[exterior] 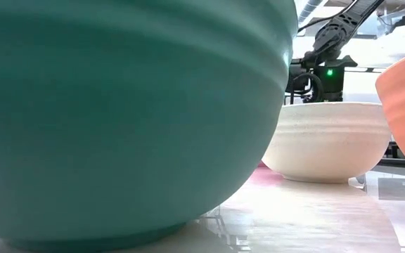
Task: Nest bowls inside each other
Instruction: Stack the blue patterned bowl on top of the blue patterned bowl
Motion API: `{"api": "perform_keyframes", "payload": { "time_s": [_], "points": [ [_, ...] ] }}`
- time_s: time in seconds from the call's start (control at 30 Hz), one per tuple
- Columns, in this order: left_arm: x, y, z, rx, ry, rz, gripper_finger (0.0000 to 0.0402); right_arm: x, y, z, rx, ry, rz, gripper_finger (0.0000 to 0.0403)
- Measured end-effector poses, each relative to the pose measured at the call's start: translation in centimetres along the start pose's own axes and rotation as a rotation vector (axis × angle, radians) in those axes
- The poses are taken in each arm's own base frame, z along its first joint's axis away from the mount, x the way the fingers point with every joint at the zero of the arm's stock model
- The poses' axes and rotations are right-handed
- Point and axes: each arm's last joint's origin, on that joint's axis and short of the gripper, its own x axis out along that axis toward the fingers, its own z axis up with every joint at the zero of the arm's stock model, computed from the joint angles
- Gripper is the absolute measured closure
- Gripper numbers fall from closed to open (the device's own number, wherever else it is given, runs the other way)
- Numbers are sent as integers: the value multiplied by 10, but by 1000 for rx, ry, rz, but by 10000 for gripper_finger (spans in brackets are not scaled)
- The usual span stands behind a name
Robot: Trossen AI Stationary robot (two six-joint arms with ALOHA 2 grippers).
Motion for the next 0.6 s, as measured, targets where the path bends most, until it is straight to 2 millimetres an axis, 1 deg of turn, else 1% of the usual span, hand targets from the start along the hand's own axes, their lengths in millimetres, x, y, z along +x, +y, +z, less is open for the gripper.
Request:
{"api": "perform_keyframes", "payload": {
  "time_s": [0.1,0.17,0.2,0.37,0.5,0.6],
  "points": [
    [0,0,0,-1,0,0,184,-1,0,-1,0,0,0,360],
    [0,0,0,-1,0,0,184,-2,-1,-1,3,5,12,388],
    [0,0,0,-1,-1,0,184,-4,-1,-1,4,11,15,392],
    [0,0,0,-1,0,1,184,-12,-4,1,6,18,32,382],
    [0,0,0,-2,-3,2,184,-28,-9,3,19,-35,77,395],
    [0,0,0,-3,-5,2,184,-45,-15,2,31,-70,88,395]
  ]
}}
